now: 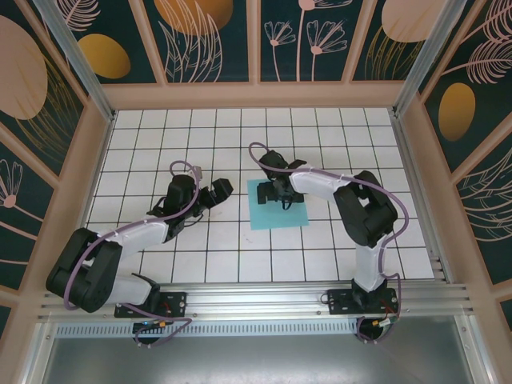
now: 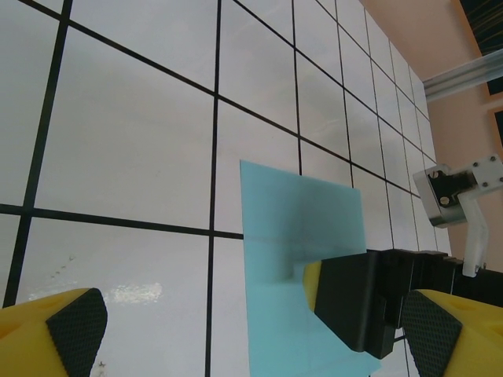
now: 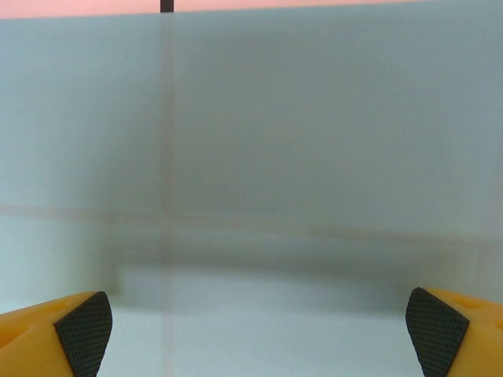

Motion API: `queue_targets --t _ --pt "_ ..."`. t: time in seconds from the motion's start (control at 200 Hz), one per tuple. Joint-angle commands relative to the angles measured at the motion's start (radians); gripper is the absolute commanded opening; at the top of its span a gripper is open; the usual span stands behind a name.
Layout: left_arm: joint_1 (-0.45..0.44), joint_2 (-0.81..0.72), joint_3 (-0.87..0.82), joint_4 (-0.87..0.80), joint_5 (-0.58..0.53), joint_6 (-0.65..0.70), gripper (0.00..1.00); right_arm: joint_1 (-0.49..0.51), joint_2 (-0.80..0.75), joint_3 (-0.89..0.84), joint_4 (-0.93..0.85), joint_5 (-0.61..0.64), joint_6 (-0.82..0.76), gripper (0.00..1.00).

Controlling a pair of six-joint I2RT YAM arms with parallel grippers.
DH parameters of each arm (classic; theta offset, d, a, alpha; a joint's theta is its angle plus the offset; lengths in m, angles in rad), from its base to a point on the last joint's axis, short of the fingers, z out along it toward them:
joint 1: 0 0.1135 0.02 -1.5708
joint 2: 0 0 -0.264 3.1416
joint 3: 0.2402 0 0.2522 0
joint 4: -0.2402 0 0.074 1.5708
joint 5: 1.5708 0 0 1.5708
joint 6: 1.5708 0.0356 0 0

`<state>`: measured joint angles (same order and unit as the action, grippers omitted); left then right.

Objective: Fold a paper plane with a square sheet of paper (pick it up from the middle)
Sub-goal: Move the square sheet of paper to the center of the table, then fold the square sheet of paper in half at the center of the table.

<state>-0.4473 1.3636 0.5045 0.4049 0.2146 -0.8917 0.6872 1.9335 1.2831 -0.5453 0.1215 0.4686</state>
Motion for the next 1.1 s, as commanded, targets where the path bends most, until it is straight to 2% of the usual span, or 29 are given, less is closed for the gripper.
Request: queue_targets --t 0.0,0.32,0.575,0.796,0.856,0.906,0.956,1.096 --pt "-0.001 -0.007 0.035 -0.016 -0.008 0.025 0.98 0.011 0.030 0.041 -0.057 0.013 -0.016 0.99" --pt "0.000 0.005 0.045 -0.014 0.011 0.028 0.99 0.008 0.089 -0.003 -0.023 -0.036 0.013 0.99" --pt "0.000 0.019 0.055 -0.023 0.014 0.035 0.98 0.006 0.099 -0.038 0.008 -0.078 0.030 0.91" --pt "-0.001 0.028 0.063 -0.026 0.019 0.040 0.98 -0.001 0.084 -0.011 -0.010 -0.053 0.023 0.88" --pt "-0.001 0.027 0.063 -0.028 0.020 0.039 0.99 -0.002 0.082 -0.001 -0.018 -0.061 0.015 0.85" --pt "-0.001 0.027 0.063 -0.029 0.022 0.040 0.98 -0.003 0.082 0.013 -0.025 -0.067 0.009 0.87" --pt "0.001 0.027 0.063 -0.029 0.022 0.040 0.98 -0.002 0.078 0.030 -0.041 -0.058 0.011 0.93" --pt "0.000 0.028 0.062 -0.029 0.025 0.039 0.99 -0.002 0.046 0.079 -0.068 -0.039 0.005 0.96"
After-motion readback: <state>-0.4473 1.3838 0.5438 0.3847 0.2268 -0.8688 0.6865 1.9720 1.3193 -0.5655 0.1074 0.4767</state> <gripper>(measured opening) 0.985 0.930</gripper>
